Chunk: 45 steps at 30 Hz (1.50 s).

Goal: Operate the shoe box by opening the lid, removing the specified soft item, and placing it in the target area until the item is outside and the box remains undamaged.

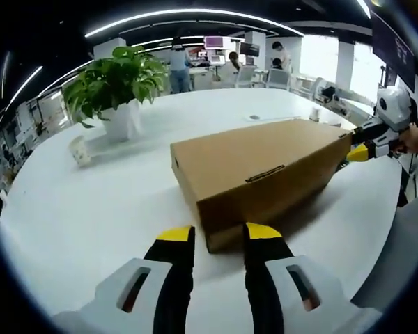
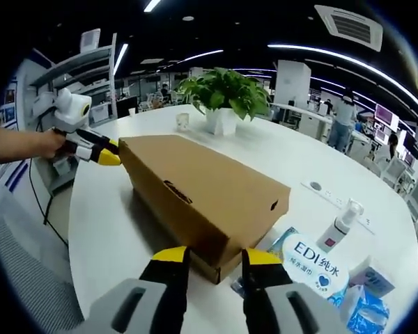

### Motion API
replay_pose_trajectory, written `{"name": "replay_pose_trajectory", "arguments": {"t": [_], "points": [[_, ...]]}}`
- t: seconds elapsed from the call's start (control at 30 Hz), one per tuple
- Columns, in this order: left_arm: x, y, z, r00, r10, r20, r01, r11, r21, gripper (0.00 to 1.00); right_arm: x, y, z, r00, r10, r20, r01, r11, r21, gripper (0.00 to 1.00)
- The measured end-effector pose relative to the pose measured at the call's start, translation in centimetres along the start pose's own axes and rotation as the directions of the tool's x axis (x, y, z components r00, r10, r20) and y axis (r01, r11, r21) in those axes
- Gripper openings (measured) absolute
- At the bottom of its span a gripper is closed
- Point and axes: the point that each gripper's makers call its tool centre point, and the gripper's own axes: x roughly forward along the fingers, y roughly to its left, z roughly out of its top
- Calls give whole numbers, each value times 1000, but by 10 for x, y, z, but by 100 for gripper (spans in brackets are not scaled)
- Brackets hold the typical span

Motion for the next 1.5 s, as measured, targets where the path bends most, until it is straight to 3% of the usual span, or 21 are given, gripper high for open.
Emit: {"name": "replay_pose_trajectory", "arguments": {"t": [0.6, 1.1, 1.5], "points": [[1, -2, 5, 1000, -16, 21, 15, 1000, 4, 26, 1, 1, 4, 1000, 5, 27, -5, 1000, -4, 28], [9, -2, -6, 1000, -7, -11, 7, 1000, -15, 25, 10, 3, -4, 999, -54, 2, 54, 998, 42, 27], [23, 8, 4, 1000, -12, -15, 12, 1000, -25, 25, 17, -5, 1, 996, -84, 15, 83, 994, 65, 27]]}}
